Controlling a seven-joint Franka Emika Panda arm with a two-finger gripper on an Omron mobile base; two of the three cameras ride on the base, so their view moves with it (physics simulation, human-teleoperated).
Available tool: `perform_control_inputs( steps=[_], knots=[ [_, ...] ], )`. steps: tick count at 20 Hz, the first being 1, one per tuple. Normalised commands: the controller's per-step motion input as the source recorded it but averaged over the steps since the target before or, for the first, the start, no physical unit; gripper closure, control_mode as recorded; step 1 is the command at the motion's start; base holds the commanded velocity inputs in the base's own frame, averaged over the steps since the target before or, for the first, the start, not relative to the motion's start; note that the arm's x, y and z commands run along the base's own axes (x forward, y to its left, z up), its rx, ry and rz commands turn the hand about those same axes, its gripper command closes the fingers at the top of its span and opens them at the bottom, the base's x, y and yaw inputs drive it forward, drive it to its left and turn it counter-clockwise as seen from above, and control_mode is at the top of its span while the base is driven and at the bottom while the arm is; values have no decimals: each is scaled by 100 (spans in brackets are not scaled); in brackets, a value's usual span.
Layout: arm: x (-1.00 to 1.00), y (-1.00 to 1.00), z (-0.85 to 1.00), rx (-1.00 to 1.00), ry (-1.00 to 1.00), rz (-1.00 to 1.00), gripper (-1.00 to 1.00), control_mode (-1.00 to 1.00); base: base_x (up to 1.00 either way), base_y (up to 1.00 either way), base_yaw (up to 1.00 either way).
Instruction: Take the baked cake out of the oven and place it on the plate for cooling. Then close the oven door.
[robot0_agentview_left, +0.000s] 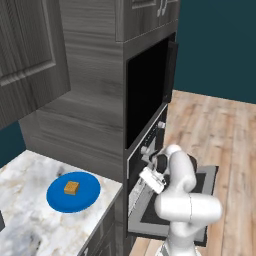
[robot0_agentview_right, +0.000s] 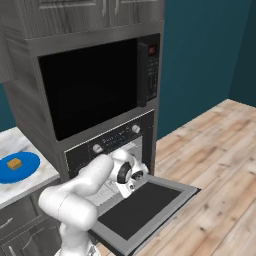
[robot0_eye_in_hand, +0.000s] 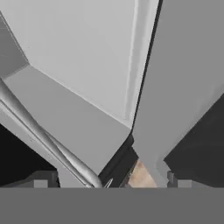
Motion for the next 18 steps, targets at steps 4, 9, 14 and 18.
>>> perform_control_inputs(
  steps=[4,9,14,18],
  knots=[
    [33,44,0,6,0,0,-100,-100,0,0,0],
    [12,13,2,5,0,-2,-100,-100,0,0,0],
    [-49,-54,69,5,-2,-9,-100,-100,0,0,0],
    [-90,-86,100,7,-8,-11,-100,-100,0,0,0]
  ],
)
